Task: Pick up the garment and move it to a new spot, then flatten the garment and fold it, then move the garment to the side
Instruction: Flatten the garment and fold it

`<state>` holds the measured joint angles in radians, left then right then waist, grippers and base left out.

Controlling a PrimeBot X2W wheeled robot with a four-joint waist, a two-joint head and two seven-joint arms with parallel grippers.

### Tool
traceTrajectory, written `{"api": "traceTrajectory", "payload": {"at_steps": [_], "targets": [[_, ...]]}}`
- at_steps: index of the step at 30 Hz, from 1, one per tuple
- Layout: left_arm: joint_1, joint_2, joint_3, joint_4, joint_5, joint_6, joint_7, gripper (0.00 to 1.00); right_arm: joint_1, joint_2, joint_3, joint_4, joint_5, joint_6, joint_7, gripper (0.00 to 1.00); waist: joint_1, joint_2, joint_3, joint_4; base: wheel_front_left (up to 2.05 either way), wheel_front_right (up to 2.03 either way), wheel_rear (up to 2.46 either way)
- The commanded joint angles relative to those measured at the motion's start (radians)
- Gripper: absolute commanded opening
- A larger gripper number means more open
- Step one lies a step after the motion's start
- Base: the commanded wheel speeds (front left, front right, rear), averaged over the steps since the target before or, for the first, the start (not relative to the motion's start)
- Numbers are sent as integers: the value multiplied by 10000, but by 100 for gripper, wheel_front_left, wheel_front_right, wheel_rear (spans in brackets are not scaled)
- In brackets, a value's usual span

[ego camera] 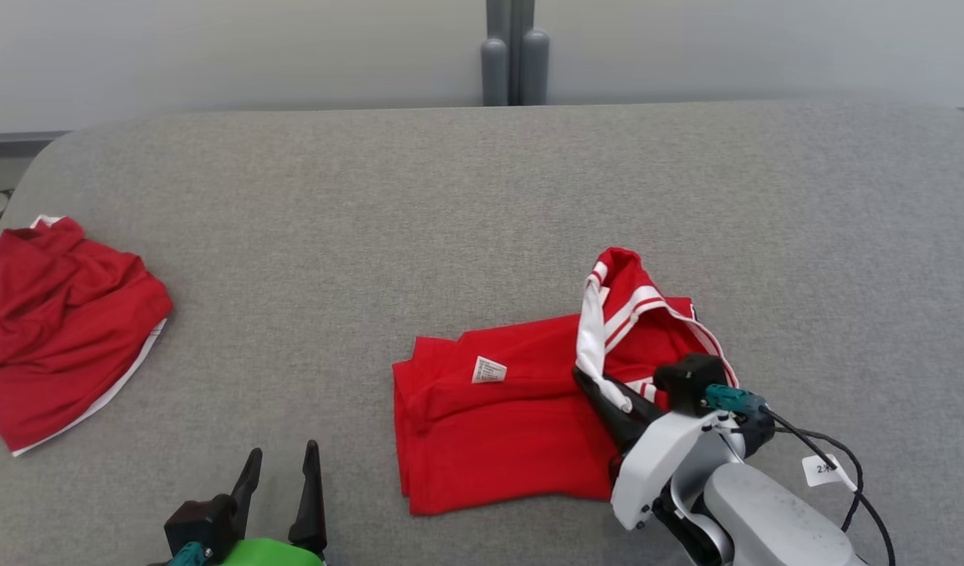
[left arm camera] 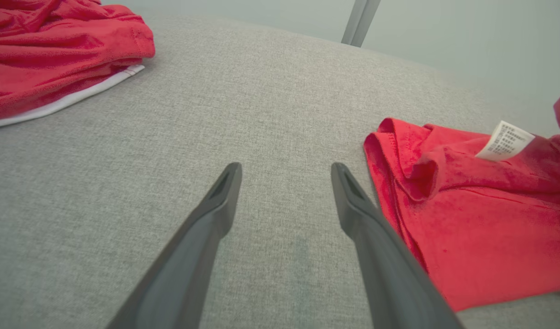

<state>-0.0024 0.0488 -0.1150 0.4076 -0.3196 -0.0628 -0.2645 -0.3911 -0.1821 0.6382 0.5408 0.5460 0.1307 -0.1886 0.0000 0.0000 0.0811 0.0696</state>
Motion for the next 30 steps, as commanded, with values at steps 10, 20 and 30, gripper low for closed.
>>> {"api": "traceTrajectory", "payload": {"at_steps": [10, 20, 30], "targets": [[126, 35, -273, 69, -172, 51, 7, 100, -613, 485, 907, 685, 71, -3, 234, 0, 0, 0, 95, 1769, 0, 0, 0], [291, 33, -232, -12, -258, 121, 7, 100, -1169, 930, 1163, 1332, 366, -4, -374, 100, 0, 0, 52, 2252, 0, 0, 0], [351, 32, -11, -142, -179, 109, 6, 100, -467, 411, -123, -647, 390, -4, -767, 100, 0, 0, -256, 1085, 0, 0, 0]]}}
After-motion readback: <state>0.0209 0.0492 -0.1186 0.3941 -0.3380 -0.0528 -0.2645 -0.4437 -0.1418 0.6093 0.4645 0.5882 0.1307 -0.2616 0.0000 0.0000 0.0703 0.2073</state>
